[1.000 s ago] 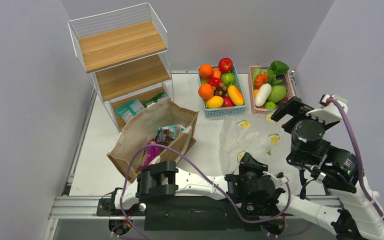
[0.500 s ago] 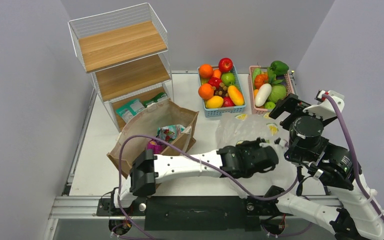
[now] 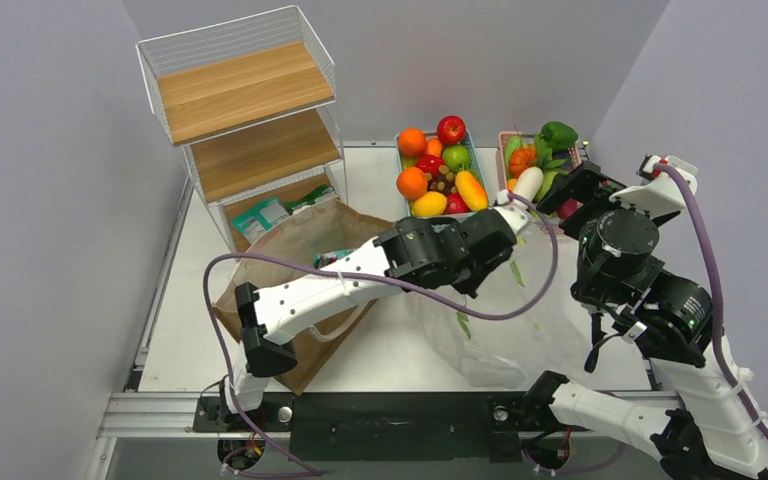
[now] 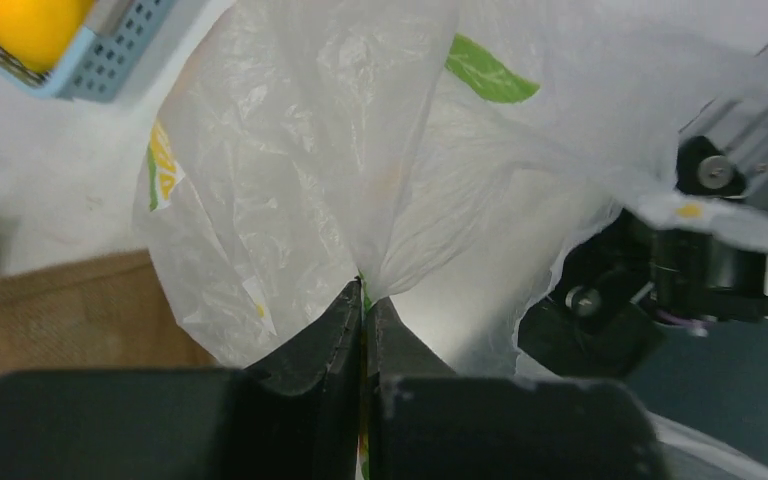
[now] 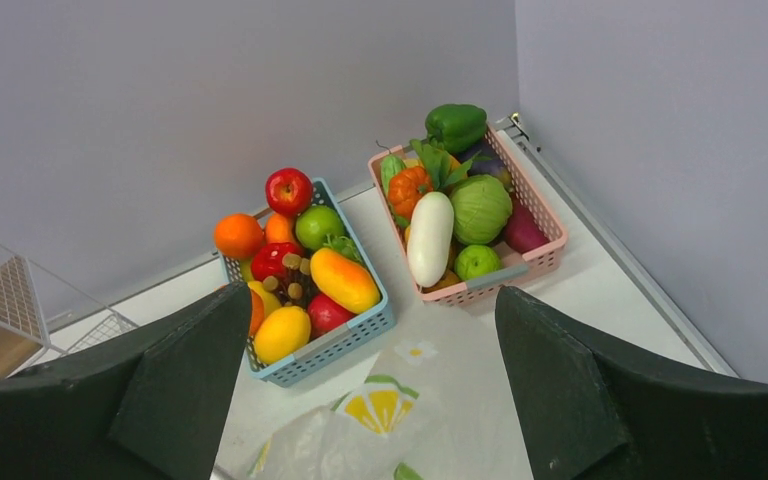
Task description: Place the food into the grocery bag and tie it
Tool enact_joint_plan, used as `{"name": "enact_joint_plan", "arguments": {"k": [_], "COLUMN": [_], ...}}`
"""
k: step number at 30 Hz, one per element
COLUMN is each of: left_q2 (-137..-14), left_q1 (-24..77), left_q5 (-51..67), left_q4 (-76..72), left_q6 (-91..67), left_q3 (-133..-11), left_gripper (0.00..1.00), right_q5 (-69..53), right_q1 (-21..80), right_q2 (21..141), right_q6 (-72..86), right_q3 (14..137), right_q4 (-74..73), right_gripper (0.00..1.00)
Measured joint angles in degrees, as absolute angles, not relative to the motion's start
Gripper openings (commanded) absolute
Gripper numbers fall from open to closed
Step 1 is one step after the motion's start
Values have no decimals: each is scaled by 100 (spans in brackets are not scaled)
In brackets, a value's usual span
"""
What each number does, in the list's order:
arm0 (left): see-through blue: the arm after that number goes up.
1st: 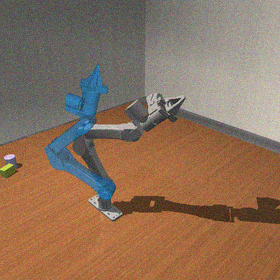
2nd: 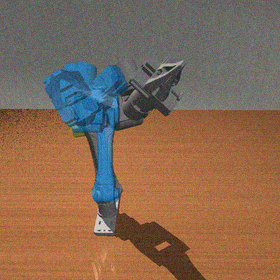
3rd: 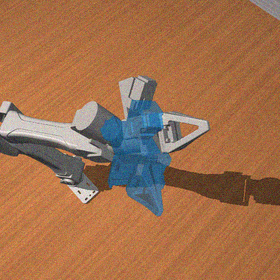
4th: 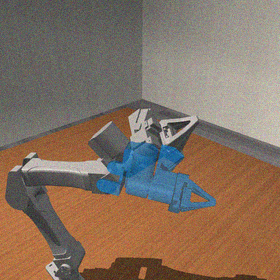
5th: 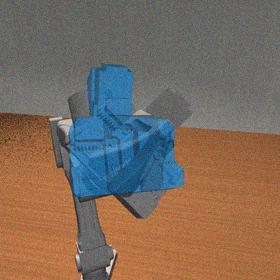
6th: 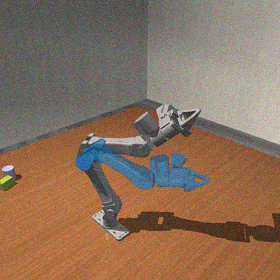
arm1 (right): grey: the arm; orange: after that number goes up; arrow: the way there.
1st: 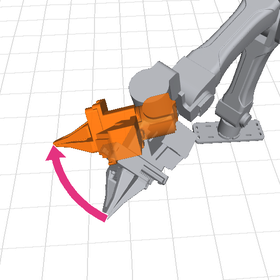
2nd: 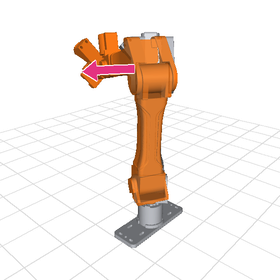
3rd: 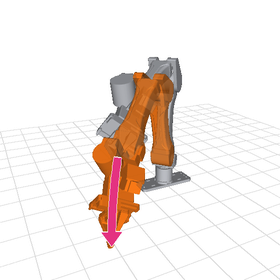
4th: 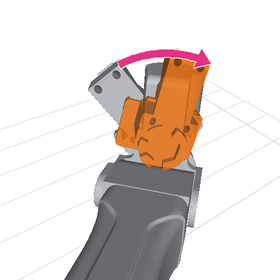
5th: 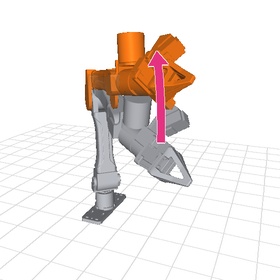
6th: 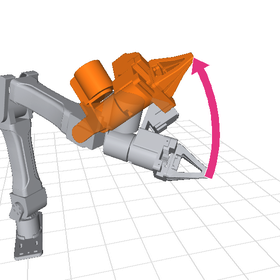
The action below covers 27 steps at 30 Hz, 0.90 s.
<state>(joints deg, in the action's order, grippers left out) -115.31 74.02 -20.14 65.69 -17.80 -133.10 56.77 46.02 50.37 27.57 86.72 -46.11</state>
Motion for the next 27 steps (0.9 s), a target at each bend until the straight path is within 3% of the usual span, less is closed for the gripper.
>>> {"name": "enact_joint_plan", "arguments": {"k": [10, 20, 27], "left_q2": [-9504, -7596, -7255], "left_q1": [6265, 5918, 5881], "left_q5": [-534, -237, -242], "left_q4": [6121, 5035, 4532], "left_q6": [-3990, -5166, -5537], "left_q3": [-11487, -9166, -7769], "left_gripper": [0, 0, 0], "right_q5": [5155, 4097, 3605], "right_q1": [4112, 3332, 3059], "right_q2": [5743, 6379, 6657], "right_q6": [2554, 2622, 2670], "right_q3": [9299, 9548, 9548], "right_q4": [-4637, -4641, -4637], "right_gripper": [87, 87, 87]}}
